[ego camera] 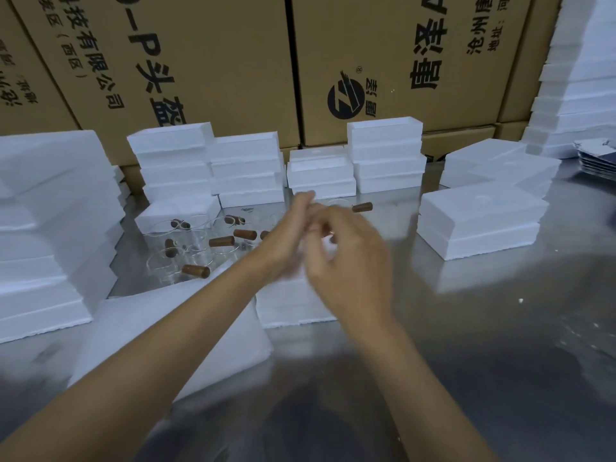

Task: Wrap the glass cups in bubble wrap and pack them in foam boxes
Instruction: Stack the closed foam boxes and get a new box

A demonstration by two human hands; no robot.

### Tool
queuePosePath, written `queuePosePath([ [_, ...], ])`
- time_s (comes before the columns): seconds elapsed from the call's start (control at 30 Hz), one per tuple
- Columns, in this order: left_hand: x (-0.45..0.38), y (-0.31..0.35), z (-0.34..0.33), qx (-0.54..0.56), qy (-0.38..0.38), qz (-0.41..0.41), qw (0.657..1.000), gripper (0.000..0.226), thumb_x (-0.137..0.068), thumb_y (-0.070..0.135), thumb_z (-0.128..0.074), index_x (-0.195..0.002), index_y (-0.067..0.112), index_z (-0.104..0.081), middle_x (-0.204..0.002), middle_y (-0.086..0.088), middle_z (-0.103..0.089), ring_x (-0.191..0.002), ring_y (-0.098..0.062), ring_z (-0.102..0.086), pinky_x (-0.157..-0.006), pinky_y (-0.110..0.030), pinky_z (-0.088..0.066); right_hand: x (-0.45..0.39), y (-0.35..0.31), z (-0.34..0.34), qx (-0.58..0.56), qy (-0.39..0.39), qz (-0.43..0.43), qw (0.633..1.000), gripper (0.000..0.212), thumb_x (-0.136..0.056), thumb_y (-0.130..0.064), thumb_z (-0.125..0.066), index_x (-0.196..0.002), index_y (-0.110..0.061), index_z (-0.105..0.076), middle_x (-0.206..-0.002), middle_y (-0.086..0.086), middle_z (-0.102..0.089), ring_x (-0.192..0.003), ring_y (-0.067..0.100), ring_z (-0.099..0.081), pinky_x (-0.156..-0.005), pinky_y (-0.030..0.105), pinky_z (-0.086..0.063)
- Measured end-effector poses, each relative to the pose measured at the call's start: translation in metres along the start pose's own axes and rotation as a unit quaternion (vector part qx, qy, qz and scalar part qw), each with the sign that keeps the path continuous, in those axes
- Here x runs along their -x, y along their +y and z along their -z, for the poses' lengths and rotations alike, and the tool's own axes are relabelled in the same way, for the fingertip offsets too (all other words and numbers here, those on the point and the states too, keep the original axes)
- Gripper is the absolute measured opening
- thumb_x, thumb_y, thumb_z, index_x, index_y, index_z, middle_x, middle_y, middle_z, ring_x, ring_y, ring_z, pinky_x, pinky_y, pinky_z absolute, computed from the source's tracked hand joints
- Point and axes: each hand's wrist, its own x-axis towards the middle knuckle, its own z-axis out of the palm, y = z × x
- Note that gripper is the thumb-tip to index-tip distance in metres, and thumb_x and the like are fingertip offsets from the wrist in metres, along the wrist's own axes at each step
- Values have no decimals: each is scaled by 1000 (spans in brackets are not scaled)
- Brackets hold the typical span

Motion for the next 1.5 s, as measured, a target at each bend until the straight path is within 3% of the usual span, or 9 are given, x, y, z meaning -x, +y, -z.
queuePosePath([
  [0.13, 1, 1, 17, 74, 136, -46, 987, 47, -101, 31, -30, -107, 4, -69, -106, -14, -74, -104, -26, -67, -96, -32, -49, 27, -13, -28, 189, -139, 83, 968, 29, -92, -39, -44, -100, -16, -60, -104, 4, -62, -94, 22, -53, -80, 39, -35],
  [0.27, 19, -9, 41, -3, 212, -60, 975, 36, -96, 24, -39, -97, 11, -72, -94, -3, -77, -93, -17, -70, -88, -31, -52, 31, -14, -37, 239, -160, 68, 955, 61, -80, -70, -46, -107, -17, -60, -110, 4, -58, -101, 24, -50, -88, 47, -34],
  [0.33, 31, -19, 50, -42, 252, -34, 966, 30, -94, 24, -45, -98, 13, -72, -93, 1, -76, -90, -14, -69, -84, -30, -52, 33, -17, -41, 276, -176, 72, 942, 67, -72, -71, -54, -112, -18, -57, -114, 5, -56, -106, 26, -49, -90, 48, -31],
  [0.53, 55, -22, 45, -113, 128, 10, 985, 26, -94, 34, -54, -105, 21, -74, -113, 6, -69, -109, -12, -65, -93, -32, -51, 33, -19, -43, 260, -175, 50, 948, 64, -74, -57, -62, -122, -18, -46, -120, 5, -47, -114, 26, -43, -95, 45, -30],
  [0.83, 39, -12, -12, 1, 45, 48, 998, 30, -97, 18, -53, -125, 18, -66, -135, -7, -60, -126, -24, -57, -102, -37, -49, 13, 32, -7, 331, -164, -16, 929, 71, -77, -63, -62, -130, -20, -41, -128, 3, -44, -119, 26, -40, -97, 43, -28],
  [0.93, 31, -17, -28, 20, 35, 47, 998, 29, -97, 16, -55, -124, 19, -65, -133, -11, -62, -126, -22, -56, -111, -42, -43, -6, 64, 9, 342, -180, -43, 921, 76, -78, -68, -59, -134, -20, -38, -137, 3, -41, -125, 26, -38, -99, 42, -30],
  [1.13, 33, -31, -27, -7, 2, 39, 999, 21, -99, 23, -56, -117, 22, -67, -124, 0, -65, -120, -18, -60, -107, -35, -47, -29, 104, 28, 372, -172, -70, 910, 73, -77, -65, -62, -131, -20, -39, -132, 2, -42, -123, 26, -39, -102, 43, -29],
  [1.3, 41, -33, -2, -18, 51, 24, 998, 19, -99, 20, -58, -112, 21, -71, -117, 1, -69, -110, -15, -67, -94, -25, -55, -37, 121, 29, 393, -177, -100, 897, 73, -84, -59, -61, -140, -20, -33, -143, 4, -37, -134, 27, -33, -115, 51, -18],
  [1.5, 50, -46, 39, 66, 154, 2, 986, 20, -100, 11, -53, -107, 10, -72, -117, -17, -69, -105, -30, -69, -95, -37, -55, -37, 123, 24, 435, -177, -126, 874, 66, -94, -45, -53, -147, -16, -27, -155, 8, -29, -147, 29, -21, -121, 55, -7],
])
